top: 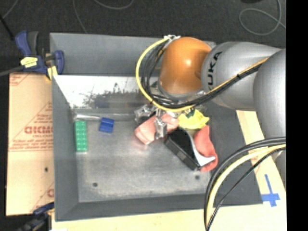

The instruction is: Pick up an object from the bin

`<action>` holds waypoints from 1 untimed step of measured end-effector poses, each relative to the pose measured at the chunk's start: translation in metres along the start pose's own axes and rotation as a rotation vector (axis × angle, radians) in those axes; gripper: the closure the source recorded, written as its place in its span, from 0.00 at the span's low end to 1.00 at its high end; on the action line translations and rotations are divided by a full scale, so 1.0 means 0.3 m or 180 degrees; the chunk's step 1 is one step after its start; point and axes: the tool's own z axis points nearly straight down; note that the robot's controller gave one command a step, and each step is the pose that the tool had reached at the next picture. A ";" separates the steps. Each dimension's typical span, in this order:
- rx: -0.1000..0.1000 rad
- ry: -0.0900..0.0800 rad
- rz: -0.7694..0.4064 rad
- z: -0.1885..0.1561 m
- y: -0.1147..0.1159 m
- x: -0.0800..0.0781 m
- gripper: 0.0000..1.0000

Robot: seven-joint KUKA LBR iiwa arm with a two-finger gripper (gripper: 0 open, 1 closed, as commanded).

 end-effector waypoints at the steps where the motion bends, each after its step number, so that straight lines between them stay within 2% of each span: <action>1: 0.0017 -0.0005 -0.0136 0.005 0.015 -0.003 1.00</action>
Offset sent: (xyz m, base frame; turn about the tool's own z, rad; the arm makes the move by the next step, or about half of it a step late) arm -0.0050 0.0056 -0.0052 -0.1091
